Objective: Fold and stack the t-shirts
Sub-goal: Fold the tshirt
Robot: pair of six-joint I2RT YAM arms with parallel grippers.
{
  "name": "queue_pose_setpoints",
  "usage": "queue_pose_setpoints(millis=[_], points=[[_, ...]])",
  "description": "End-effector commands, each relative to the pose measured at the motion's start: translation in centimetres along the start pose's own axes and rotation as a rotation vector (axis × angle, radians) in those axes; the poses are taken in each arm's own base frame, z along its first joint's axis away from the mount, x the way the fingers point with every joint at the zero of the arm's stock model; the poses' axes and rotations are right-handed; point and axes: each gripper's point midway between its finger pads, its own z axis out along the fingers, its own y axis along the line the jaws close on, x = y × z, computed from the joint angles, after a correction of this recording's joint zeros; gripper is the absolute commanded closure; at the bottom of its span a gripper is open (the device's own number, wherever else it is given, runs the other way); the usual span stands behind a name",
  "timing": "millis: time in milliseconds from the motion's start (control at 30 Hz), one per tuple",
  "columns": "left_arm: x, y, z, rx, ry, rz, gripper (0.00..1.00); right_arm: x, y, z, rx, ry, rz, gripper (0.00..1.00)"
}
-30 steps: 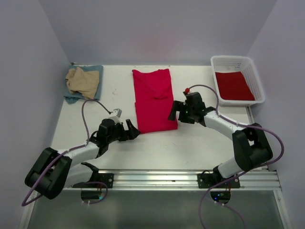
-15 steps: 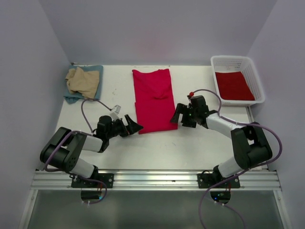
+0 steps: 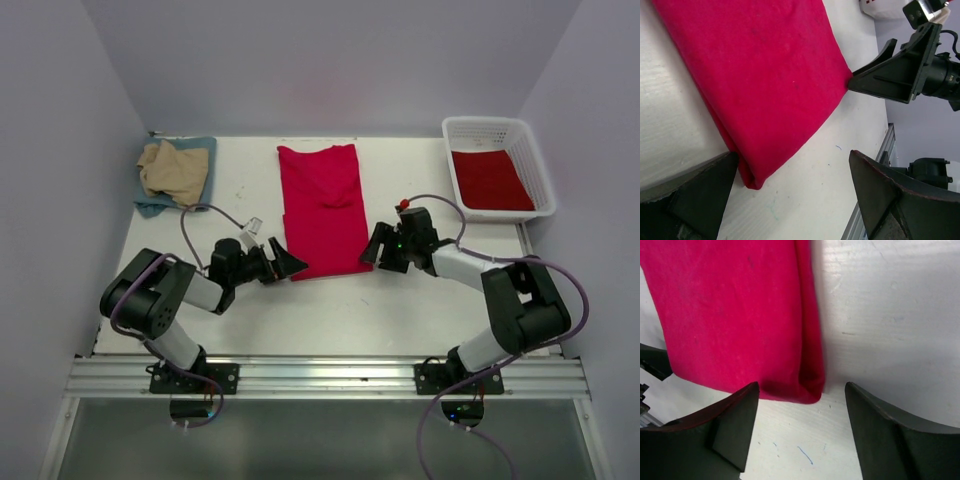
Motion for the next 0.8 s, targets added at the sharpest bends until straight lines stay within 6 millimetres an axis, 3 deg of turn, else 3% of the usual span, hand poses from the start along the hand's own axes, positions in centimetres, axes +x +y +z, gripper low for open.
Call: queue_pose_setpoints(millis=[0,133,300,400,500,600,767], points=[[3.3,3.0,0.0,-0.098,0.081,-0.088,0.00,0.2,-0.6,1.6,-0.001,0.005,0.018,0.30],[4.1,3.6,0.2,-0.101,0.093,-0.123,0.00,0.8,-0.6,2.4,-0.019,0.032,0.041,0.52],[4.3,3.7,-0.1,-0.100,0.088,-0.125,0.05,1.0,-0.6,1.7,-0.012,0.038,0.047,0.60],[4.3,3.3,-0.2,-0.078,0.086,-0.135,0.13,1.3,-0.5,1.0,-0.011,0.043,0.056,0.64],[4.6,2.9,-0.2,-0.050,0.095,-0.145,0.29,1.3,-0.5,0.6,-0.011,0.033,0.057,0.71],[5.1,3.0,-0.2,-0.038,0.108,-0.165,0.59,1.7,-0.9,0.1,0.011,0.038,0.055,0.77],[5.5,2.9,-0.1,-0.011,0.110,-0.186,0.79,1.9,-0.9,0.1,0.008,0.041,0.060,0.81]])
